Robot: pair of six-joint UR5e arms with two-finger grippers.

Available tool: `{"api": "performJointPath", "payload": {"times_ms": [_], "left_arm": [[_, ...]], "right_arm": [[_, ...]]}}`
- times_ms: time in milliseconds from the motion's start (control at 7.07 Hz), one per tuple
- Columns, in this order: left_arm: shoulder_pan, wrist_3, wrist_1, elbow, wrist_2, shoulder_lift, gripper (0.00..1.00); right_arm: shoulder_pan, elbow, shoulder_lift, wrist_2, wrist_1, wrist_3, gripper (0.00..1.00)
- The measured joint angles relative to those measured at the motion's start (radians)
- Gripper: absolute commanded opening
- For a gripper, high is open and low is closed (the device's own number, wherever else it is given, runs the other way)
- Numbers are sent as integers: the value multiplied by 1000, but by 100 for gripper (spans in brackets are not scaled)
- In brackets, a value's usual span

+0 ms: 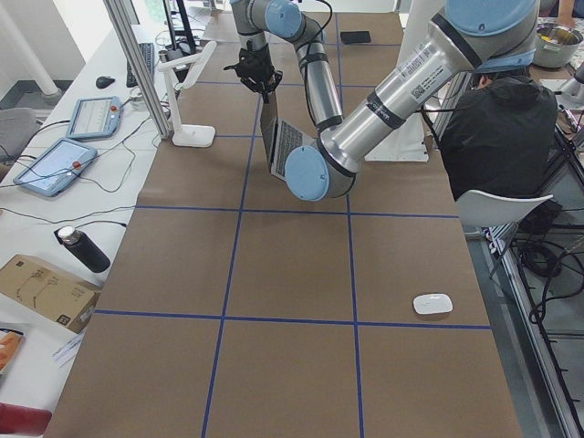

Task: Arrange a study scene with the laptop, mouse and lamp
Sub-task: 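Lower the silver laptop onto the table with the left gripper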

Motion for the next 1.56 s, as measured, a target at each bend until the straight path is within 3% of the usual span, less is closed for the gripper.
{"api": "performJointPath", "payload": {"times_ms": [990,1556], "left_arm": [[106,-6,-34,26,10,35,0],[108,-99,-242,141,8,56,0]], "right_arm": [[0,-2,2,3,0,0,100],[0,-5,10,-2,0,0,100]]}}
